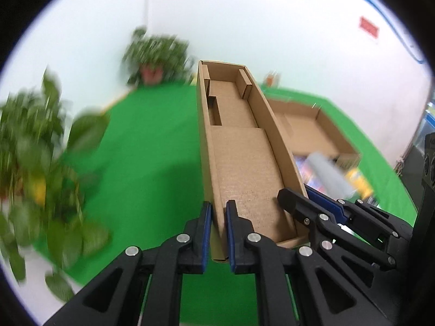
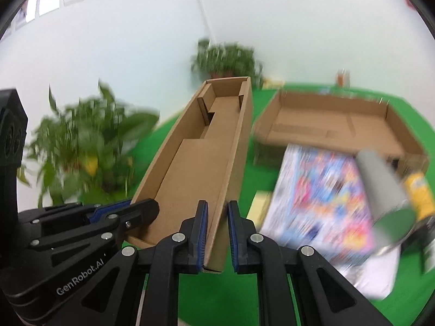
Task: Organize rigid objects
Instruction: 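Lift the cardboard insert with the left gripper while the right gripper grips its other end, then lower the cardboard insert into the large box with both grippers and release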
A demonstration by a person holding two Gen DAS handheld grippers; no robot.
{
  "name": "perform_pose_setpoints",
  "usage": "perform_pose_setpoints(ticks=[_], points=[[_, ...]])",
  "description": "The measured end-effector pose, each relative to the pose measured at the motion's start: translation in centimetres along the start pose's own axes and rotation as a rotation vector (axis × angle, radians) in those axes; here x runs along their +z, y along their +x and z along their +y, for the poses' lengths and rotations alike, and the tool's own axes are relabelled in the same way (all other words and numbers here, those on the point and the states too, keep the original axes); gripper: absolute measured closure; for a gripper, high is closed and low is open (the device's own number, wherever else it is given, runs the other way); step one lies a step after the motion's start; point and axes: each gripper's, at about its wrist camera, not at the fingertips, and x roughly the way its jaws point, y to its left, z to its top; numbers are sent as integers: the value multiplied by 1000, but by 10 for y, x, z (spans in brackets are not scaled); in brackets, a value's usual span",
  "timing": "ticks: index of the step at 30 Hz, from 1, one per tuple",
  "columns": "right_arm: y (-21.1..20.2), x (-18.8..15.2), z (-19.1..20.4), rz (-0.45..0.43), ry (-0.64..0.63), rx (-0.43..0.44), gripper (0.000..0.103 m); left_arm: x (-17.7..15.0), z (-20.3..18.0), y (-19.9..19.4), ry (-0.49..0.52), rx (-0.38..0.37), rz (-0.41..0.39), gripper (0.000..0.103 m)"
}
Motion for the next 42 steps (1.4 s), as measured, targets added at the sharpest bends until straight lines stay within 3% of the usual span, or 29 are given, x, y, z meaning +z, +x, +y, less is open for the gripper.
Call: perform_pose_setpoints(ticks=[5, 9, 13, 17, 21, 30, 37, 42], points=[[-18, 74, -30, -122, -1, -74, 90, 73, -30, 11, 69, -58, -103, 93], [-15, 137, -59, -158, 15, -126, 91, 129, -44, 37, 110, -102, -116, 93], [13, 186, -91, -104, 53, -151, 90, 170, -44, 84, 137, -124, -46, 93], [65, 216, -118, 20, 119, -139, 90, 189, -47, 126, 149, -86, 34, 93], [117, 219, -134, 113, 161, -124, 90, 195, -35, 167, 129, -89, 119, 93], [240, 167, -158, 331, 259, -80, 90, 161, -7, 260, 87, -65, 310, 94], [306, 124, -168, 456, 303, -60, 91, 138, 3, 293, 104, 9, 370, 96], [328, 112, -174, 494, 296, -48, 88, 133, 15, 304, 82, 5, 401, 96]])
